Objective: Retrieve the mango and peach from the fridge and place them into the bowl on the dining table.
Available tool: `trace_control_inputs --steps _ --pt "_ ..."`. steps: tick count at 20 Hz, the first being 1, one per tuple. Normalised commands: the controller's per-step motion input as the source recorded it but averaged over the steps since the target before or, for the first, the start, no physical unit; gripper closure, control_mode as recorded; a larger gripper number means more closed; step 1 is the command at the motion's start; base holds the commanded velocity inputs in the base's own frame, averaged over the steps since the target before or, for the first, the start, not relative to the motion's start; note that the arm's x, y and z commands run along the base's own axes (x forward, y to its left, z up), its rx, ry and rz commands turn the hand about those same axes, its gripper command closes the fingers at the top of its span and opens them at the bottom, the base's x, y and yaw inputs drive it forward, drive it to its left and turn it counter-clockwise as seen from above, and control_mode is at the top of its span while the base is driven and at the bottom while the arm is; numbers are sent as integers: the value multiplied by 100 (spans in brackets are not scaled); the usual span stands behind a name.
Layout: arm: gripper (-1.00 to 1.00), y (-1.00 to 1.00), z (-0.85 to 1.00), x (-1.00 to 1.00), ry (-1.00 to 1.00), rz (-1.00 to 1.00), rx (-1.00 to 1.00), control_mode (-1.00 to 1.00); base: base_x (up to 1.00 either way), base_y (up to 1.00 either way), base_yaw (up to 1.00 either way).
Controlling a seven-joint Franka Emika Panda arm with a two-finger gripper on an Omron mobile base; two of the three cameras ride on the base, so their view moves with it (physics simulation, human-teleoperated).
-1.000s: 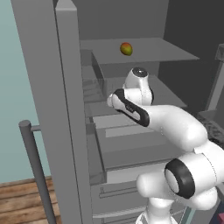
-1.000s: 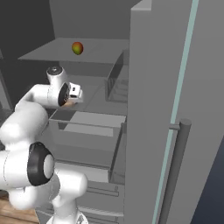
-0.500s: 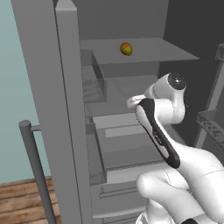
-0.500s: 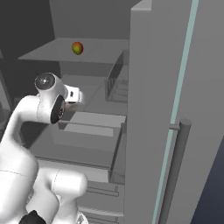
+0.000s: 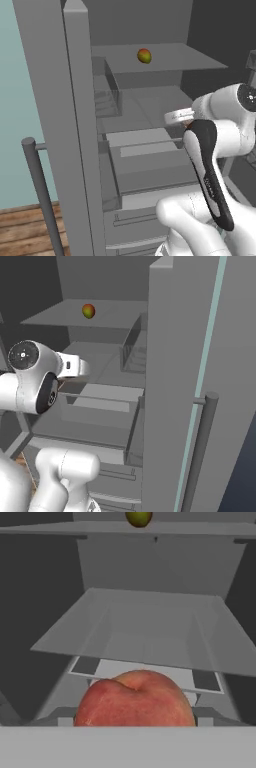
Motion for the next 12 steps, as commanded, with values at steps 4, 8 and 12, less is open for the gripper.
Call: trace_control_inputs --steps 4,8,12 --pt "100 -20 43 -100 3 0 0 -100 0 0 0" --pt "100 -12 0 -95 0 0 0 -100 0 0 0" --pt "100 -6 -1 -81 0 0 0 -100 0 0 0"
